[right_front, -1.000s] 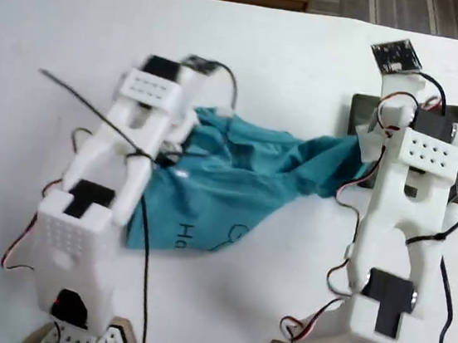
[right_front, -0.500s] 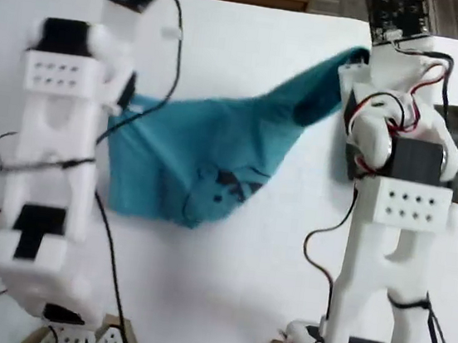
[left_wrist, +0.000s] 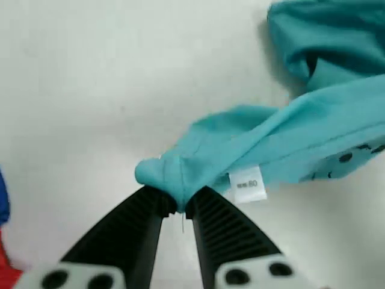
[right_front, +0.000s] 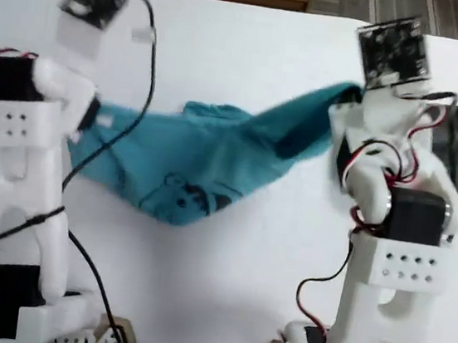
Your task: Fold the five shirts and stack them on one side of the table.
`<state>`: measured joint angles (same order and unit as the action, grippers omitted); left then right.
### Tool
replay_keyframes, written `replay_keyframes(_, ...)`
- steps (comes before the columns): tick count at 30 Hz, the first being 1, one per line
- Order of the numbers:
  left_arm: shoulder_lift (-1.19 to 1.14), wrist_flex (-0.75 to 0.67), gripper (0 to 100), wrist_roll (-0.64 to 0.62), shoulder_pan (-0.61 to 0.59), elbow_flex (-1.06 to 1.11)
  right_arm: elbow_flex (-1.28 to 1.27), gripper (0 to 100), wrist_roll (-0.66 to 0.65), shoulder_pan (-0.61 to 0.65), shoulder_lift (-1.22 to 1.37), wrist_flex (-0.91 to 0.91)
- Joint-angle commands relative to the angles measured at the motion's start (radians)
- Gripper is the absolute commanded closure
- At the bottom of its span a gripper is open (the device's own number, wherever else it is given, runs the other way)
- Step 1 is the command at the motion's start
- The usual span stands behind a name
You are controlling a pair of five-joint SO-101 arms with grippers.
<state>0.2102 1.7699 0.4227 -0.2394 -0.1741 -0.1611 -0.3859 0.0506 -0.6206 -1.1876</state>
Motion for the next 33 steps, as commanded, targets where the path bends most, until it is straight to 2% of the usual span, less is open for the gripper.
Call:
replay_keyframes(1, 0.034, 0.006, 97, 0.057, -0.011, 0.191, -0.164, 97.8, -0.049, 0.005, -0.050, 0.030)
replay_keyframes(7, 0.032, -0.018, 94, 0.201, -0.012, 0.449, -0.551, 97.8, -0.092, 0.002, -0.119, 0.203)
replay_keyframes(10, 0.034, -0.060, 89, 0.250, -0.041, 0.478, -0.695, 97.8, -0.095, -0.001, -0.166, 0.302)
replay_keyframes(14, 0.041, -0.083, 84, 0.126, -0.083, 0.407, -0.827, 97.8, -0.095, -0.001, -0.188, 0.414)
replay_keyframes(17, 0.041, -0.003, 84, 0.008, -0.052, 0.344, -0.888, 97.8, -0.091, -0.001, -0.188, 0.492)
replay_keyframes(20, 0.044, 0.017, 84, -0.006, 0.005, 0.389, -0.916, 97.8, -0.087, -0.001, -0.186, 0.545)
replay_keyframes(26, 0.048, -0.002, 84, 0.083, 0.163, 0.578, -0.859, 97.9, -0.089, -0.015, -0.122, 0.656)
replay_keyframes(30, 0.040, -0.114, 84, 0.080, 0.275, 0.654, -0.704, 97.9, -0.091, -0.073, 0.047, 0.634)
replay_keyframes(33, 0.040, -0.245, 84, 0.057, 0.308, 0.748, -0.618, 97.8, -0.089, -0.097, 0.136, 0.582)
